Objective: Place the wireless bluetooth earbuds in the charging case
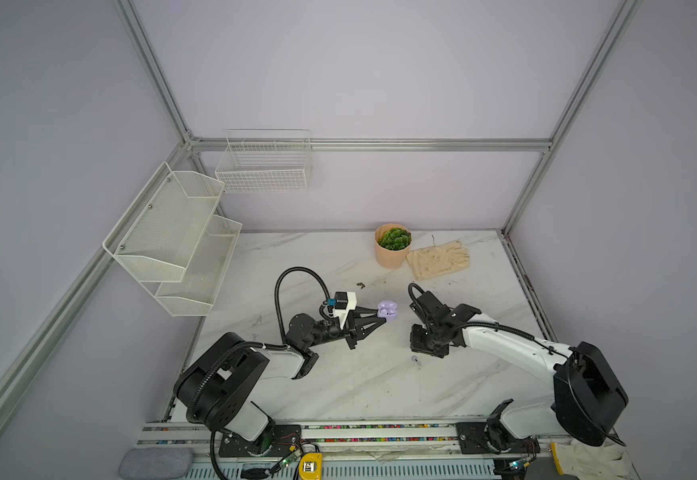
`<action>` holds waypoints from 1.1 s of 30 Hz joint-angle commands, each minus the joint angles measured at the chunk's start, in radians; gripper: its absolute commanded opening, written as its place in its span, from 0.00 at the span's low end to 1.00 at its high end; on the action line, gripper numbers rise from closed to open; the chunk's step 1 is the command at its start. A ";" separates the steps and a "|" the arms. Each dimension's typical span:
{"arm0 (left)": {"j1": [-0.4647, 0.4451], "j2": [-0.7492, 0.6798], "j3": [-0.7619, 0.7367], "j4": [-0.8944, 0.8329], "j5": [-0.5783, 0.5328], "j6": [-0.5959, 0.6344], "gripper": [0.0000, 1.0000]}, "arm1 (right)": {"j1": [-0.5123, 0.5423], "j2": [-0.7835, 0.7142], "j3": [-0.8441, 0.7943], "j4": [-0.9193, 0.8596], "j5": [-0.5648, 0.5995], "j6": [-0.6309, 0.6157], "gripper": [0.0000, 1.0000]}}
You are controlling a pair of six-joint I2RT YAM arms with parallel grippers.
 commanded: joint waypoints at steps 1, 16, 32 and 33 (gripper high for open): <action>0.007 -0.031 -0.034 0.074 -0.004 -0.016 0.00 | -0.004 0.071 0.091 -0.133 0.098 -0.243 0.41; 0.003 -0.066 -0.048 0.074 -0.014 -0.033 0.00 | 0.016 -0.046 -0.172 0.085 -0.141 -0.106 0.50; 0.004 -0.058 -0.041 0.074 -0.010 -0.027 0.00 | 0.077 -0.014 -0.232 0.169 -0.117 -0.040 0.38; 0.003 -0.058 -0.042 0.073 -0.010 -0.027 0.00 | 0.082 -0.011 -0.232 0.171 -0.116 -0.035 0.37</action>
